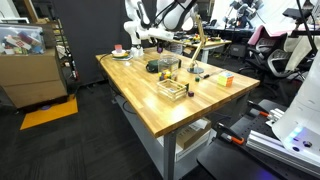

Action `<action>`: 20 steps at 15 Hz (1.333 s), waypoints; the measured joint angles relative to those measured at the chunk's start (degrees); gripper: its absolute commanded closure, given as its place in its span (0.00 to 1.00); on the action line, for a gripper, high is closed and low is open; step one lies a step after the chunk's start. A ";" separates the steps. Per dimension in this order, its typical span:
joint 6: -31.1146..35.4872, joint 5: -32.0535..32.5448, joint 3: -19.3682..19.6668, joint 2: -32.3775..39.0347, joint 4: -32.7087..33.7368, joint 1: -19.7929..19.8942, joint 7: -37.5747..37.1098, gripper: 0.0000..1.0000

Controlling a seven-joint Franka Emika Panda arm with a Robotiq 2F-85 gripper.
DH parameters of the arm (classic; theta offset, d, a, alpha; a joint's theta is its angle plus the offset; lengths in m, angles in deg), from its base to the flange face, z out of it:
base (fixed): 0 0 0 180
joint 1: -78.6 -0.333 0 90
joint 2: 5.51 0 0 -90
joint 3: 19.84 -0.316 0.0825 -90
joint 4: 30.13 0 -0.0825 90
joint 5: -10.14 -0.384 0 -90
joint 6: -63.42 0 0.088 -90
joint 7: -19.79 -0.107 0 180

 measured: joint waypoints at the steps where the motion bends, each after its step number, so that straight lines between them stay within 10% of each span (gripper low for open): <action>1: -0.18 0.00 0.22 1.03 1.35 -0.27 0.03 0.93; 20: -10.36 6.51 7.25 8.96 11.01 -7.00 -6.30 0.93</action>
